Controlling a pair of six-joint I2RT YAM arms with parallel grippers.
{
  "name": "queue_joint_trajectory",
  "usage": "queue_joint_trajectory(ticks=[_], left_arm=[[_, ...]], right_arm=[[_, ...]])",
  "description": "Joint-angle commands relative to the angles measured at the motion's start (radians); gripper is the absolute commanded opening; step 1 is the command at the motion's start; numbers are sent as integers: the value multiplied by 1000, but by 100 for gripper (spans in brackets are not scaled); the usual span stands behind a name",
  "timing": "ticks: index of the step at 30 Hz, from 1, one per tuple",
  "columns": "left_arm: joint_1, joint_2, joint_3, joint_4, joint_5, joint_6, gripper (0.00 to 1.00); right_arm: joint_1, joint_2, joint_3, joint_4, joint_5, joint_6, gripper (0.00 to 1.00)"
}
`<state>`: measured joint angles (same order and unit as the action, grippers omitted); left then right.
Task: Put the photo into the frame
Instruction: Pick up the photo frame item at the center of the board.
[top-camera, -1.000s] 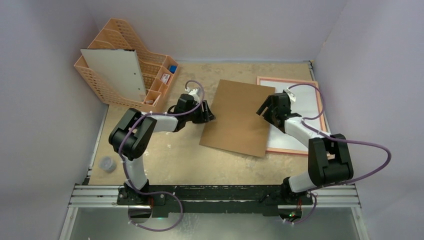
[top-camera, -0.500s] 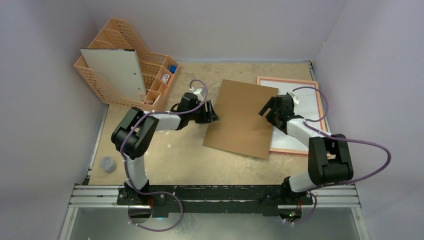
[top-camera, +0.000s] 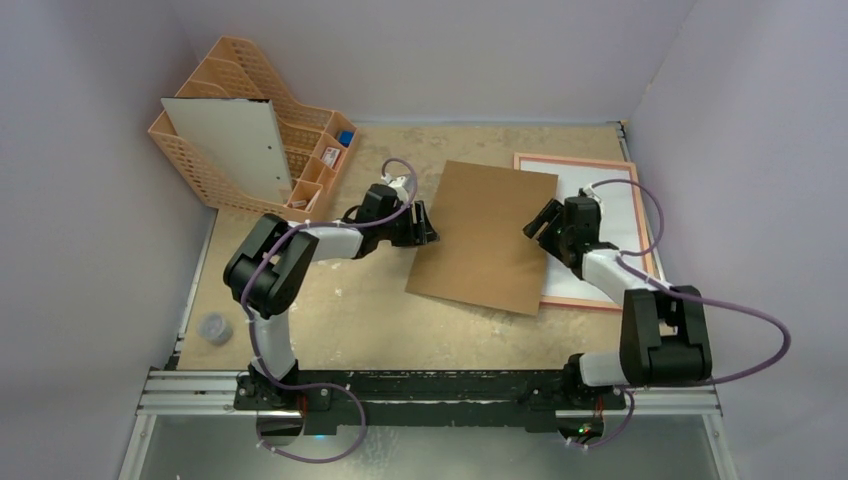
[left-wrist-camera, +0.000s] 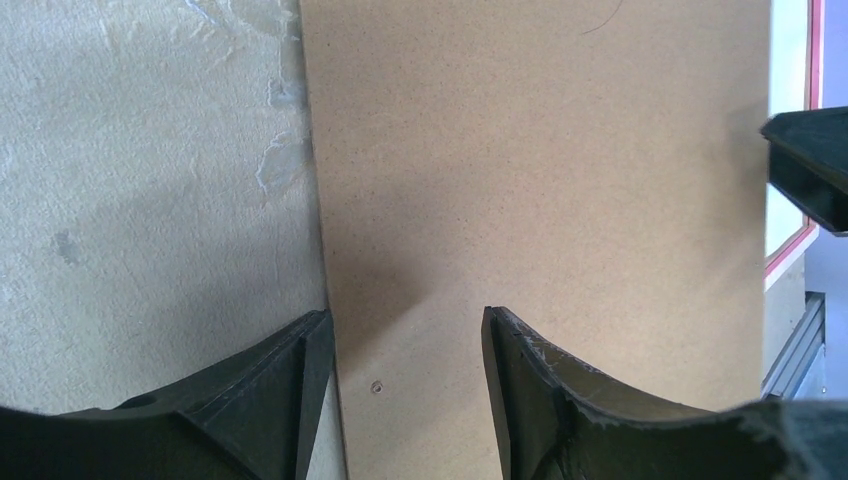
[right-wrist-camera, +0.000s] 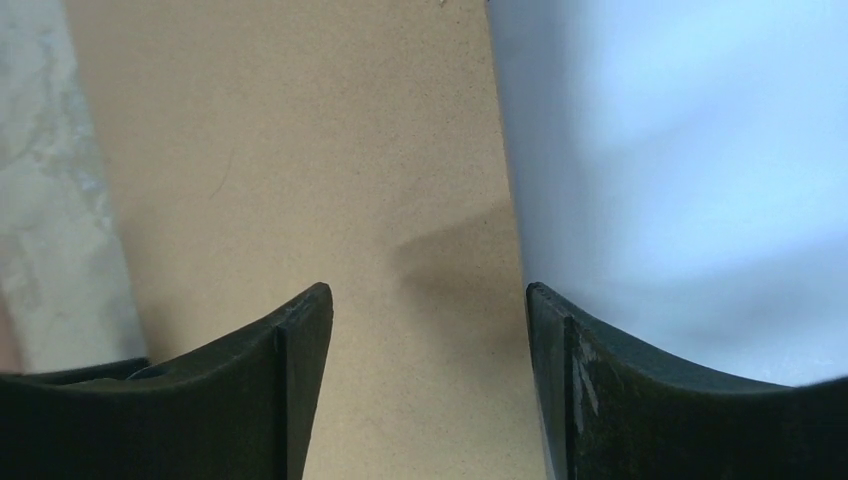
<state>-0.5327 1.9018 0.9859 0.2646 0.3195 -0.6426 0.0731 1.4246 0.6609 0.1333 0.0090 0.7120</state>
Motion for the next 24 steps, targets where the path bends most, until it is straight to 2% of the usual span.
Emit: queue_joint_trajectory(ticks=[1, 6, 9, 12, 17, 24], left_arm=[[-31, 56, -13, -161, 59, 7, 59], [-30, 39, 17, -177, 75, 14, 60], [-30, 39, 36, -183, 92, 18, 60], [-30, 37, 52, -192, 93, 22, 60], [-29, 30, 74, -210, 88, 32, 60], [-23, 20, 90, -223, 75, 41, 60]], right_arm=[[21, -134, -10, 124, -271, 0, 69], [21, -255, -24, 183, -428, -6, 64], [21, -270, -12, 191, -497, -1, 61], [21, -246, 28, 147, -516, -6, 52], [21, -219, 102, 60, -472, -29, 41], [21, -203, 205, -57, -373, -83, 38]])
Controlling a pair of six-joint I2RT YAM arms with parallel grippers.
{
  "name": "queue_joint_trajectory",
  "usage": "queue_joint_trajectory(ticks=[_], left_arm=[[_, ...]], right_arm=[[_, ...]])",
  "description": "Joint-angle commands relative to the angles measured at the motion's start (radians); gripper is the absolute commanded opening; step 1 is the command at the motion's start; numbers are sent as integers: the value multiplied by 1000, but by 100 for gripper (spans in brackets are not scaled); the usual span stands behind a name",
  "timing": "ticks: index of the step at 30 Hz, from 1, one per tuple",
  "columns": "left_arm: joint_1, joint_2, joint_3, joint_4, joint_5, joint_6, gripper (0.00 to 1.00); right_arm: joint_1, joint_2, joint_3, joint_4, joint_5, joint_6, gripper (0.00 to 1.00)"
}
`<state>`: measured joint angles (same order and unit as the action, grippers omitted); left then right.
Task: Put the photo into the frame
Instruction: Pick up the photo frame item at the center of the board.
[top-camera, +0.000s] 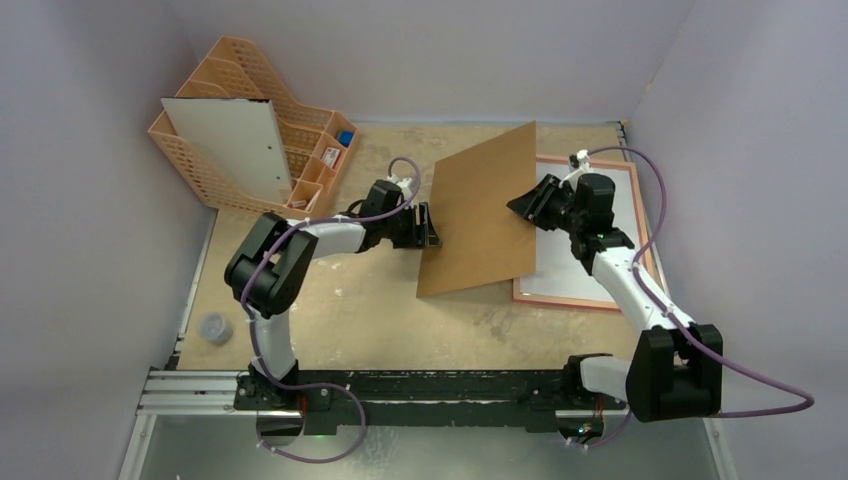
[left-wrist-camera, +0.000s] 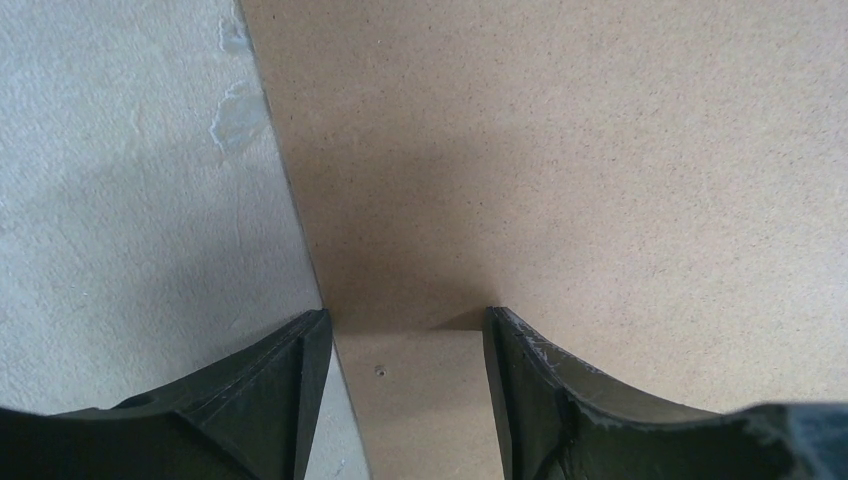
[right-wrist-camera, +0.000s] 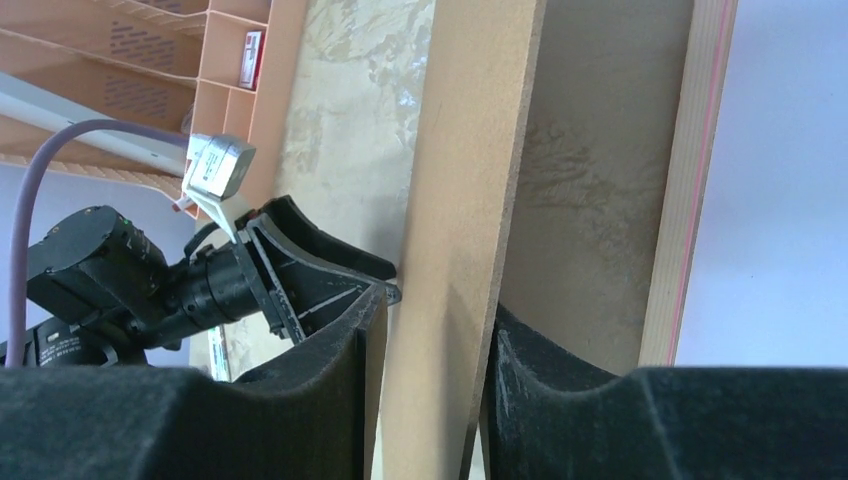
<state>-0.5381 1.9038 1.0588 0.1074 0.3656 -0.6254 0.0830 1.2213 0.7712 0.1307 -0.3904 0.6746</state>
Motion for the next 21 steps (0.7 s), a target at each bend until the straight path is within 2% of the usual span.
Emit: queue_joint_trajectory(ticks=[1, 8, 10, 21], left_arm=[[-18, 16, 19, -67, 29, 23, 60], [-13, 3, 42, -90, 1, 32, 60], [-13, 2, 48, -100, -7, 38, 60], [-12, -31, 49, -134, -55, 23, 60]], right_arm=[[11, 4, 107, -63, 31, -52, 36], [11, 9, 183, -97, 74, -69, 10], [11, 6, 209, -110, 88, -73, 0], [11, -45, 362, -163, 160, -64, 0]])
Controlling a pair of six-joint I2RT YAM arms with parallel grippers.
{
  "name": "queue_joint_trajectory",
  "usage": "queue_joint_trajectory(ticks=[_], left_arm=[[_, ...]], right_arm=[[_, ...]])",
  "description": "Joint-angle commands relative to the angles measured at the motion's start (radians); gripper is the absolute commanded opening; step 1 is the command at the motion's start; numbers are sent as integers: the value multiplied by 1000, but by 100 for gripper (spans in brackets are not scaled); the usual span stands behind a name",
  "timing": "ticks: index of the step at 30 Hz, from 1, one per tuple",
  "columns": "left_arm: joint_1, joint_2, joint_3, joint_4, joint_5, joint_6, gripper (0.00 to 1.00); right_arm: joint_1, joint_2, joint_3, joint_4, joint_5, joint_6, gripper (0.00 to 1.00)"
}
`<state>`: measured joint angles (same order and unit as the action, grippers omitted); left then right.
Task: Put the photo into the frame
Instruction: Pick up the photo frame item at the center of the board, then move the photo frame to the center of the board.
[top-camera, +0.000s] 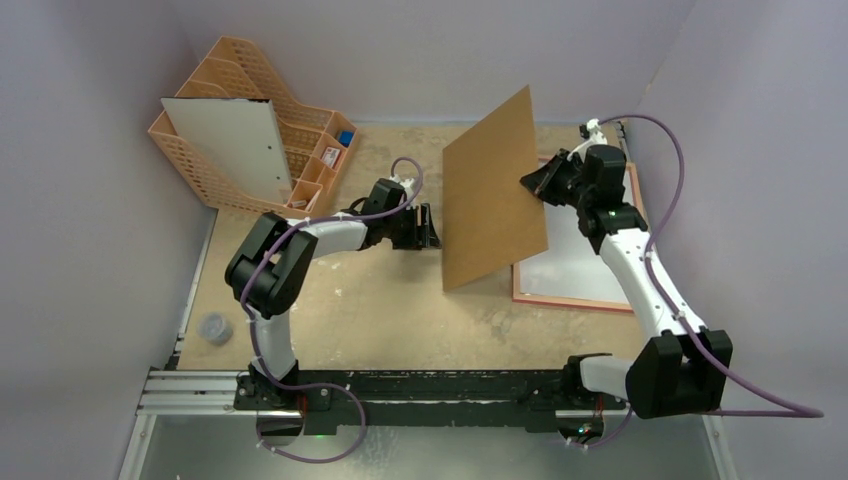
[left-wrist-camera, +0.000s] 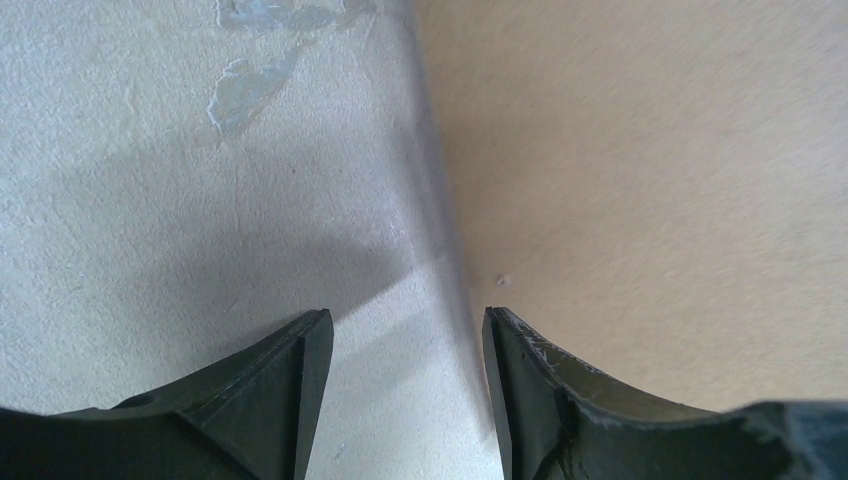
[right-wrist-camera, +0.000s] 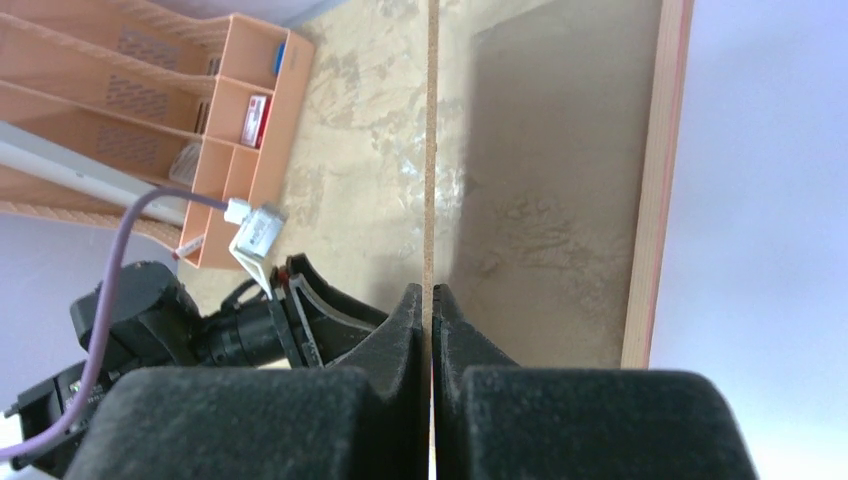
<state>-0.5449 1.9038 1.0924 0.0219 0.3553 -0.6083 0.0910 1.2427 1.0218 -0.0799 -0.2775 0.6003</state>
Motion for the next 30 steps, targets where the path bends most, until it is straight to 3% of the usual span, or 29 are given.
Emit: queue_joint_trajectory(ticks=[1, 10, 16, 23, 30], left_arm=[[-7, -38, 10, -40, -47, -1, 60], [-63, -36, 9, 98, -70, -78, 60], [-164, 25, 92, 161, -135, -142, 60], [-270, 201, 326, 163, -162, -192, 60], [-331, 376, 599, -19, -351, -179, 63]], right_arm=[[3, -79, 128, 44, 68, 15, 0], [3, -158, 277, -86, 378, 0, 0], [3, -242, 310, -139, 643, -31, 0], [3, -302, 313, -182, 826, -101, 0], [3, -339, 308, -204, 877, -120, 0]])
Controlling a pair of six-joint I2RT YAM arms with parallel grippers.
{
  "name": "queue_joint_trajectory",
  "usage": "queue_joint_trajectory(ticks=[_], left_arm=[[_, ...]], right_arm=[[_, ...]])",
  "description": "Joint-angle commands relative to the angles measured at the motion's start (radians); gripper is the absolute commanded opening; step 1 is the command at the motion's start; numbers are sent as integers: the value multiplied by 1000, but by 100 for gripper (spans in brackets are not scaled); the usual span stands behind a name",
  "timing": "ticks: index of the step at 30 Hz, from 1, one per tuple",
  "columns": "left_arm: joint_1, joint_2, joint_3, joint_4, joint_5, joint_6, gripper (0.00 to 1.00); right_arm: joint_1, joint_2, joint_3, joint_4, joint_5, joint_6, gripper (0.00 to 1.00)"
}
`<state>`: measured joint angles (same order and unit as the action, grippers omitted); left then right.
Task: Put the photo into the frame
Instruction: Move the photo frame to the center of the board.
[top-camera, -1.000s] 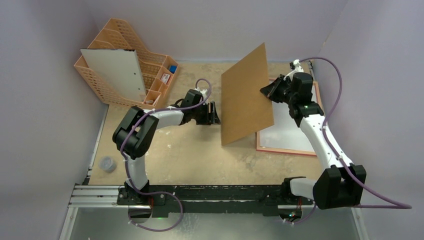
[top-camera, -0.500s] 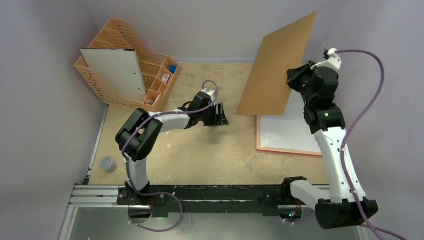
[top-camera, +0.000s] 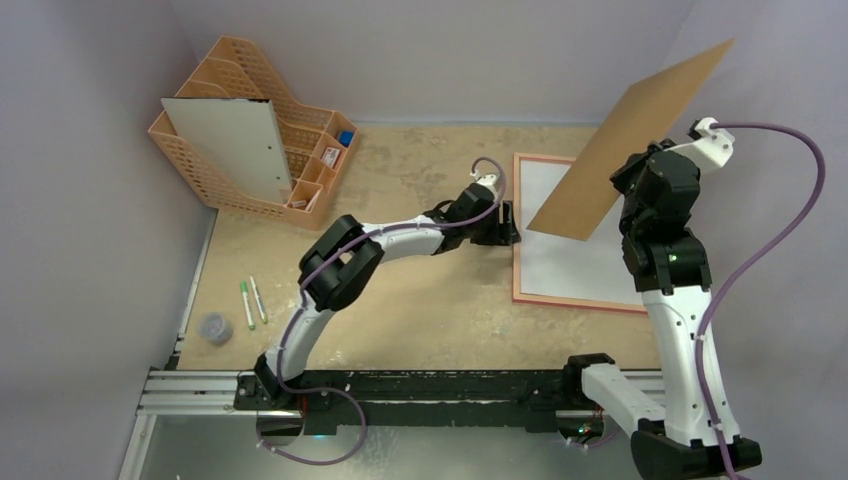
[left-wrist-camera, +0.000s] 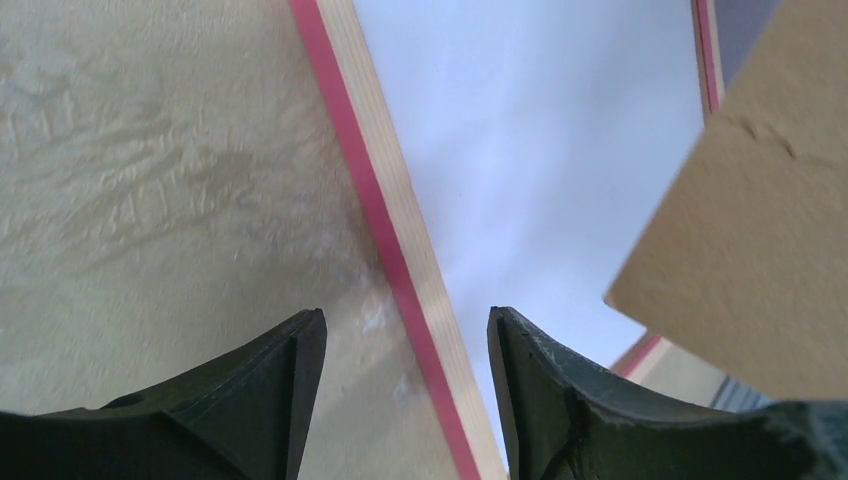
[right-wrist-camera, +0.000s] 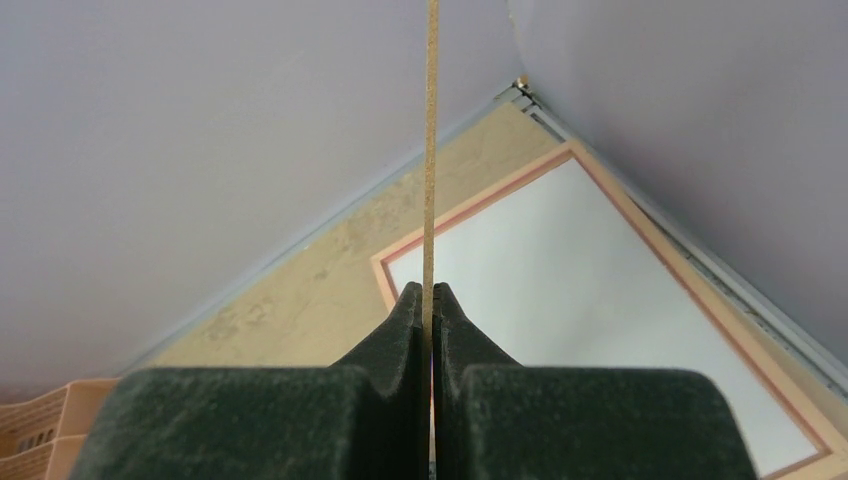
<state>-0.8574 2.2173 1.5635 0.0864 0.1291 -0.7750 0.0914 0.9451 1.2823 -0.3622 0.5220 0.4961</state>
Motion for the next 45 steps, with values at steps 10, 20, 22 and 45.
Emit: queue_joint_trajectory(ticks=[10, 20, 22, 45], left_arm=[[-45, 191, 261, -152, -192, -40, 55], [-60, 316, 502, -472, -257, 32, 38], [-63, 313, 509, -507, -292, 48, 32], [168, -270, -301, -365, -264, 111, 11]], right_arm=[[2, -48, 48, 61, 97, -15, 0], [1, -51, 38, 56, 78, 0, 0], [2, -51, 38, 53, 76, 5, 0], [2, 64, 107, 66, -353, -59, 0]])
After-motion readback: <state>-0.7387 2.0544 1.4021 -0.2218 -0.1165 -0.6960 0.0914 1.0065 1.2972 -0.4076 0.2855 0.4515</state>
